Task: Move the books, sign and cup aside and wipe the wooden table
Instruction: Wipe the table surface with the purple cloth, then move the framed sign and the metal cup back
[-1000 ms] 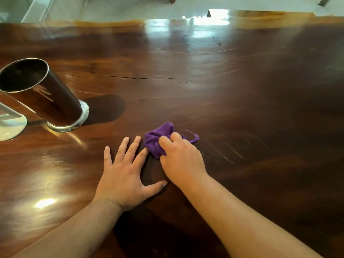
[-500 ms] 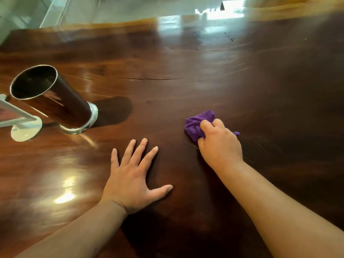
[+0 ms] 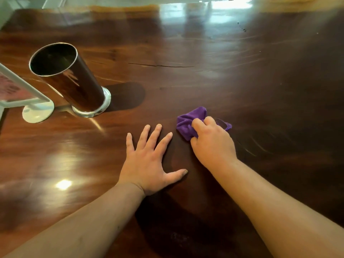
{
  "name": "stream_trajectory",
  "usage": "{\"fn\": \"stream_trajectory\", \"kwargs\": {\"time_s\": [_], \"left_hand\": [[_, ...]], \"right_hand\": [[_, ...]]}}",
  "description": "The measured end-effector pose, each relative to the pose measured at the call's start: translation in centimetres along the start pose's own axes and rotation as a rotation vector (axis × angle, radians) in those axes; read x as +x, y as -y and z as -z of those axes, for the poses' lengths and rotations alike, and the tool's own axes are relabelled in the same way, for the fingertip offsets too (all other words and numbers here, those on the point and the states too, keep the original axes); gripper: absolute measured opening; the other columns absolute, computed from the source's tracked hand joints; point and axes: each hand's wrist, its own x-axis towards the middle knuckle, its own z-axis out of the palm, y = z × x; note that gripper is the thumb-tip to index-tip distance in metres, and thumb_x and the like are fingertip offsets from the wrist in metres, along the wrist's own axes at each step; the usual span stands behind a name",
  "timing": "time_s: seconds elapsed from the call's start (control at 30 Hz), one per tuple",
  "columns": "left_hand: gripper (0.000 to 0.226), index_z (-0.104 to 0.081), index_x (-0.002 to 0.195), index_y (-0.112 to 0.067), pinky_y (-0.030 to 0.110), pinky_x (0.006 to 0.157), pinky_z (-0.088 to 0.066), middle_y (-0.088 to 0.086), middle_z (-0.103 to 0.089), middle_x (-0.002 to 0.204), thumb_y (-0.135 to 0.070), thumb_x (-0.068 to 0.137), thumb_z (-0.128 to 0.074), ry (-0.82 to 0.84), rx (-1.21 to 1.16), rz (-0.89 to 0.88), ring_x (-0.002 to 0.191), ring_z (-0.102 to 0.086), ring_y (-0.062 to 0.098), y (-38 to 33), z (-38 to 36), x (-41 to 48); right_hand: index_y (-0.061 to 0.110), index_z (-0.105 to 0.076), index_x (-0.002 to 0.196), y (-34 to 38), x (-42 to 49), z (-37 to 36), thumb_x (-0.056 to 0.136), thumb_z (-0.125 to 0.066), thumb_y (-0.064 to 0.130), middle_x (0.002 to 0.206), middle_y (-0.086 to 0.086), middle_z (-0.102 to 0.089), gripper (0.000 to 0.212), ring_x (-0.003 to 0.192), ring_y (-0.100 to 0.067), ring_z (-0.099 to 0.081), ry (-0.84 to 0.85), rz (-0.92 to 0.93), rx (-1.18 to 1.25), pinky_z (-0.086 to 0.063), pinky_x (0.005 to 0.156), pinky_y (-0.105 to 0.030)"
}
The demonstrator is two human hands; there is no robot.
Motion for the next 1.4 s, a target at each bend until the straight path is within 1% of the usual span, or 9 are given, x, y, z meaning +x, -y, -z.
{"fn": "stream_trajectory", "kwargs": {"time_s": [0.2, 0.3, 0.47, 0.7, 0.87, 1.03, 1.13, 1.23, 1.4], "left_hand": [[0.094, -0.043, 0.151, -0.036, 0.067, 0.122, 0.0, -0.002, -0.028, 0.169, -0.094, 0.077, -0.041, 0.004, -0.082, -0.021, 0.158, -0.009, 0.024, 0.5, 0.4, -0.3], [0.075, -0.056, 0.136, -0.03, 0.057, 0.123, -0.02, -0.001, -0.046, 0.157, -0.076, 0.076, -0.059, -0.03, -0.18, -0.046, 0.15, -0.032, 0.023, 2.4, 1.5, -1.8], [0.063, -0.062, 0.122, -0.03, 0.049, 0.103, -0.048, -0.004, -0.059, 0.139, -0.065, 0.071, -0.069, -0.08, -0.191, 0.09, 0.127, -0.053, 0.023, 10.5, 4.9, -7.3], [0.061, -0.063, 0.12, -0.027, 0.044, 0.096, -0.052, -0.003, -0.063, 0.13, -0.062, 0.071, -0.069, -0.007, -0.09, 0.271, 0.114, -0.058, 0.026, 21.0, 8.3, -16.7], [0.054, -0.065, 0.117, -0.026, 0.04, 0.094, -0.052, -0.004, -0.066, 0.122, -0.06, 0.074, -0.066, 0.029, -0.066, 0.298, 0.11, -0.059, 0.025, 24.4, 10.2, -19.7], [0.054, -0.061, 0.127, -0.027, 0.041, 0.089, -0.056, -0.004, -0.057, 0.137, -0.051, 0.08, -0.072, -0.125, -0.073, 0.292, 0.114, -0.063, 0.025, 26.6, 14.0, -17.2], [0.076, -0.043, 0.147, -0.033, 0.045, 0.09, -0.057, -0.006, -0.033, 0.161, -0.053, 0.081, -0.078, -0.262, -0.092, 0.302, 0.125, -0.059, 0.027, 27.7, 18.0, -13.3], [0.095, -0.023, 0.157, -0.037, 0.05, 0.079, -0.061, -0.005, -0.014, 0.171, -0.053, 0.083, -0.079, -0.331, -0.037, 0.268, 0.12, -0.064, 0.036, 28.7, 22.0, -9.0], [0.094, -0.017, 0.162, -0.036, 0.053, 0.084, -0.059, 0.001, -0.011, 0.173, -0.044, 0.09, -0.077, -0.251, 0.037, 0.244, 0.123, -0.062, 0.039, 29.4, 26.8, -3.4]], "right_hand": [[0.031, -0.053, 0.101, 0.8, -0.1, 0.0, 0.094, -0.068, 0.03, 0.091, 0.007, -0.048, 0.016, 0.071, -0.01, -0.053, 0.017, -0.054, 0.01, -0.042, 0.052, -0.026], [0.03, -0.05, 0.098, 3.9, -1.5, -0.4, 0.091, -0.066, 0.029, 0.094, 0.005, -0.048, 0.017, 0.077, -0.02, -0.059, 0.09, 0.0, 0.05, -0.047, 0.058, -0.036], [0.031, -0.049, 0.103, 12.5, -3.8, -2.2, 0.088, -0.063, 0.031, 0.101, 0.004, -0.048, 0.021, 0.085, -0.026, -0.062, 0.233, 0.19, 0.091, -0.054, 0.066, -0.044], [0.032, -0.049, 0.105, 24.2, -6.3, -4.6, 0.086, -0.065, 0.03, 0.105, 0.005, -0.053, 0.025, 0.09, -0.023, -0.062, 0.333, 0.469, 0.109, -0.041, 0.062, -0.034], [0.033, -0.048, 0.112, 29.2, -7.2, -5.2, 0.091, -0.062, 0.032, 0.111, 0.002, -0.053, 0.025, 0.091, -0.023, -0.062, 0.45, 0.549, 0.074, -0.044, 0.061, -0.034], [0.036, -0.052, 0.105, 30.1, -5.0, -1.7, 0.081, -0.047, 0.072, 0.096, 0.008, -0.05, 0.043, 0.08, -0.019, -0.056, 0.658, 0.524, 0.008, -0.047, 0.063, -0.037], [0.038, -0.051, 0.1, 31.2, -1.8, 1.8, 0.082, -0.051, 0.072, 0.093, 0.013, -0.05, 0.039, 0.073, -0.01, -0.052, 0.337, 0.496, 0.116, -0.045, 0.06, -0.033], [0.028, -0.048, 0.128, 32.1, 2.5, 5.1, 0.089, -0.066, 0.048, 0.121, 0.003, -0.055, 0.048, 0.084, -0.019, -0.063, -0.058, 0.411, 0.158, -0.051, 0.064, -0.033], [0.029, -0.029, 0.155, 32.0, 7.8, 7.4, 0.094, -0.069, 0.038, 0.152, -0.001, -0.042, 0.073, 0.1, -0.038, -0.066, 0.023, 0.26, -0.075, -0.054, 0.072, -0.044]]}}
